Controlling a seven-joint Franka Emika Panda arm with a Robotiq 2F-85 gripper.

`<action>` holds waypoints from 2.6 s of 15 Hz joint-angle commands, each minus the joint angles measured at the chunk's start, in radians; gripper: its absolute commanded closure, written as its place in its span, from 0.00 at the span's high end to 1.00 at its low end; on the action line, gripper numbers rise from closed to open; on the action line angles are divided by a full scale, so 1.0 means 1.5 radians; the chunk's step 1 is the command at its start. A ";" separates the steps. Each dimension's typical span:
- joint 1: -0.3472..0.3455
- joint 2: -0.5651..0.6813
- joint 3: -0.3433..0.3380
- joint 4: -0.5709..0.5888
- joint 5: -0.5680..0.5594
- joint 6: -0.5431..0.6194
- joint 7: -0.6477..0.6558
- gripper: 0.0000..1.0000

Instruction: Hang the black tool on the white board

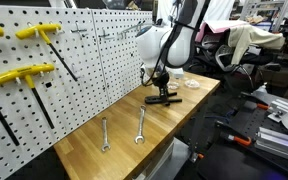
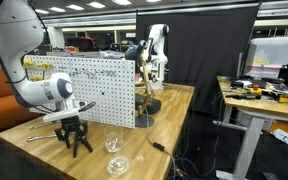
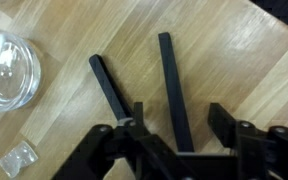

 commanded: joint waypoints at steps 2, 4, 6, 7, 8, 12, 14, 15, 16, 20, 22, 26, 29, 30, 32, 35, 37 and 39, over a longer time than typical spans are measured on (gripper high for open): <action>0.003 0.025 -0.001 0.029 0.002 -0.020 -0.014 0.54; 0.001 0.026 0.001 0.030 0.004 -0.024 -0.016 0.56; 0.000 0.026 0.000 0.030 0.005 -0.025 -0.017 0.61; -0.001 0.026 0.001 0.030 0.006 -0.026 -0.018 0.60; -0.005 0.027 0.004 0.031 0.010 -0.026 -0.023 0.59; -0.038 0.028 0.038 0.033 0.068 -0.031 -0.079 0.23; -0.059 0.030 0.056 0.037 0.114 -0.036 -0.116 0.08; -0.068 0.030 0.063 0.039 0.134 -0.039 -0.130 0.00; -0.075 0.031 0.066 0.040 0.149 -0.042 -0.139 0.00; -0.096 0.025 0.072 0.044 0.187 -0.036 -0.157 0.04; -0.086 0.015 0.060 0.038 0.180 -0.017 -0.134 0.04; -0.069 -0.025 0.054 0.005 0.179 0.051 -0.077 0.04; -0.035 -0.085 0.037 -0.048 0.170 0.131 0.002 0.04; -0.017 -0.107 0.023 -0.067 0.160 0.157 0.034 0.04; 0.010 -0.152 0.000 -0.109 0.146 0.192 0.083 0.04; 0.037 -0.203 -0.033 -0.162 0.126 0.226 0.143 0.04; 0.051 -0.223 -0.048 -0.184 0.102 0.249 0.169 0.04; 0.071 -0.225 -0.066 -0.185 0.067 0.269 0.201 0.04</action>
